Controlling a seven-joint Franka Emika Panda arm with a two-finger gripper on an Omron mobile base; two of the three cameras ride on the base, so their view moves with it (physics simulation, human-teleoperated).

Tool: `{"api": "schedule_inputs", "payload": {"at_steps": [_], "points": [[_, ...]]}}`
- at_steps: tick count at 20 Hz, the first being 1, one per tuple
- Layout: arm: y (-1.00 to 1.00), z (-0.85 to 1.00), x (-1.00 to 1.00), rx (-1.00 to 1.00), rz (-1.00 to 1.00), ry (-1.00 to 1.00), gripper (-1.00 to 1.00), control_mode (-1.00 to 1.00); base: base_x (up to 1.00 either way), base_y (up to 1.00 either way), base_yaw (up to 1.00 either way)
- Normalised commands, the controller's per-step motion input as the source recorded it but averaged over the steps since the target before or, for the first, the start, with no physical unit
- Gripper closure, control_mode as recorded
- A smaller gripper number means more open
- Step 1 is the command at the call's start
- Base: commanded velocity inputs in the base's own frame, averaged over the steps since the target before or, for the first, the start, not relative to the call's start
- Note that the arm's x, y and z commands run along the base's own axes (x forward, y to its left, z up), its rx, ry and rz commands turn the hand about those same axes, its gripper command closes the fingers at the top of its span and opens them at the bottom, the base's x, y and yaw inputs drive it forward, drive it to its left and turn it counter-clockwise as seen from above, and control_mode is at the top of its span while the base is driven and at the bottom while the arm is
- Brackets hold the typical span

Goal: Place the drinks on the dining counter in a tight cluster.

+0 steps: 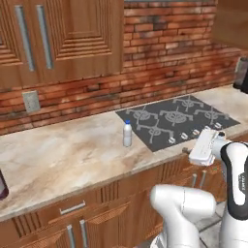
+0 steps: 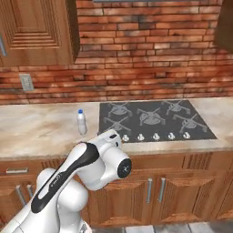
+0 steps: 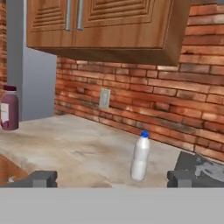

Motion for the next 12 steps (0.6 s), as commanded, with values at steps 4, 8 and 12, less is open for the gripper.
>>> {"api": "schedule_inputs", "payload": {"at_steps": [4,8,12], "points": [[0.00,0.00,0.00,0.00,0.00,0.00,-1.00,1.00,0.19,-0.06,0.83],[0.00,0.00,0.00,0.00,0.00,0.00,-1.00,1.00,0.47,-0.39,0.23],[0.00,0.00,0.00,0.00,0.00,0.00,-1.00,1.00,0.59,-0.32,0.04]]}}
